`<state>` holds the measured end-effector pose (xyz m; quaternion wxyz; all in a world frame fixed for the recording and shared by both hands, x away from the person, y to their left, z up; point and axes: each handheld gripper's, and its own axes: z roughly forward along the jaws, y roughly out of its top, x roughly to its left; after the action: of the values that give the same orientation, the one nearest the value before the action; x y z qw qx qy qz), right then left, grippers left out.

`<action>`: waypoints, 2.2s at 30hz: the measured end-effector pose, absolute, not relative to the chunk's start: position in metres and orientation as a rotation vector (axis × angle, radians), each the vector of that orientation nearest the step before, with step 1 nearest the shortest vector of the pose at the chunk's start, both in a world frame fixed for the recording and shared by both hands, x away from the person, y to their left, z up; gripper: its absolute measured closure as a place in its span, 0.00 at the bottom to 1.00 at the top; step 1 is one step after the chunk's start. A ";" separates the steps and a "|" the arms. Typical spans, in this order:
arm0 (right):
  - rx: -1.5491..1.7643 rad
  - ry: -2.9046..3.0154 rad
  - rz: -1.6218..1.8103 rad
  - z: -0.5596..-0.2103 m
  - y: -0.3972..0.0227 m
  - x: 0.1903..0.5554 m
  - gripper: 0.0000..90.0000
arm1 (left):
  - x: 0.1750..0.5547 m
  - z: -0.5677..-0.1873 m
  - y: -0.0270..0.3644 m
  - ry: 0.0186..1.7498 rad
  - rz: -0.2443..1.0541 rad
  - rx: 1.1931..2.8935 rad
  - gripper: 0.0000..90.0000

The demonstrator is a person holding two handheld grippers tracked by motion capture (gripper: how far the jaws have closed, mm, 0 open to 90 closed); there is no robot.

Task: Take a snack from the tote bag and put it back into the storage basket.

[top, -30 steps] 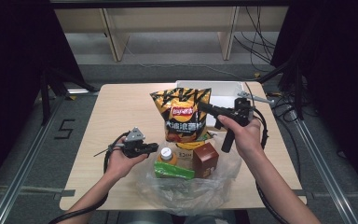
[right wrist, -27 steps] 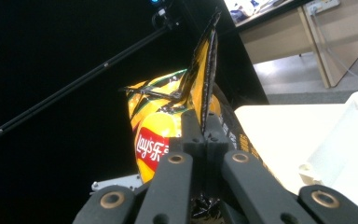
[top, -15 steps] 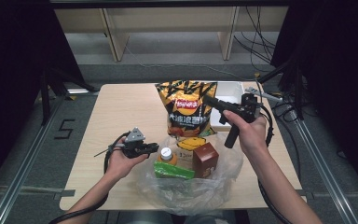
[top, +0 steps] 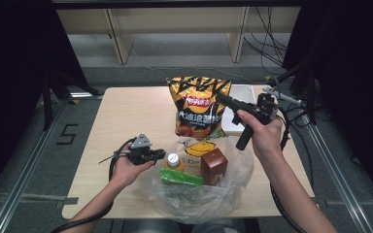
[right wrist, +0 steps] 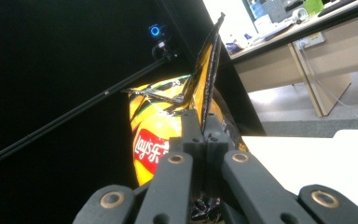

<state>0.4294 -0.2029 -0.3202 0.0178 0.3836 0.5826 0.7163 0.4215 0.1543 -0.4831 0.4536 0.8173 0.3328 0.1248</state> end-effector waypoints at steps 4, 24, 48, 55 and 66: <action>1.173 1.800 2.224 -0.319 -0.204 0.431 1.00 | 0.422 -0.484 0.154 0.821 0.310 2.022 0.90; 1.223 1.743 2.169 -0.321 -0.218 0.437 1.00 | 0.421 -0.480 0.156 0.853 0.322 1.978 0.75; 1.250 1.691 1.984 -0.330 -0.229 0.446 1.00 | 0.413 -0.464 0.180 0.906 0.425 1.856 0.42; 1.248 1.676 1.943 -0.331 -0.233 0.447 1.00 | 0.412 -0.463 0.181 0.913 0.430 1.837 0.39; 1.263 1.677 1.871 -0.335 -0.234 0.451 1.00 | 0.411 -0.464 0.184 0.931 0.454 1.816 0.39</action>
<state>0.4511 -0.2343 -0.3351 0.1640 0.4431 0.5883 0.6562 0.4112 0.1844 -0.4644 0.5018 0.7513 0.3854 0.1877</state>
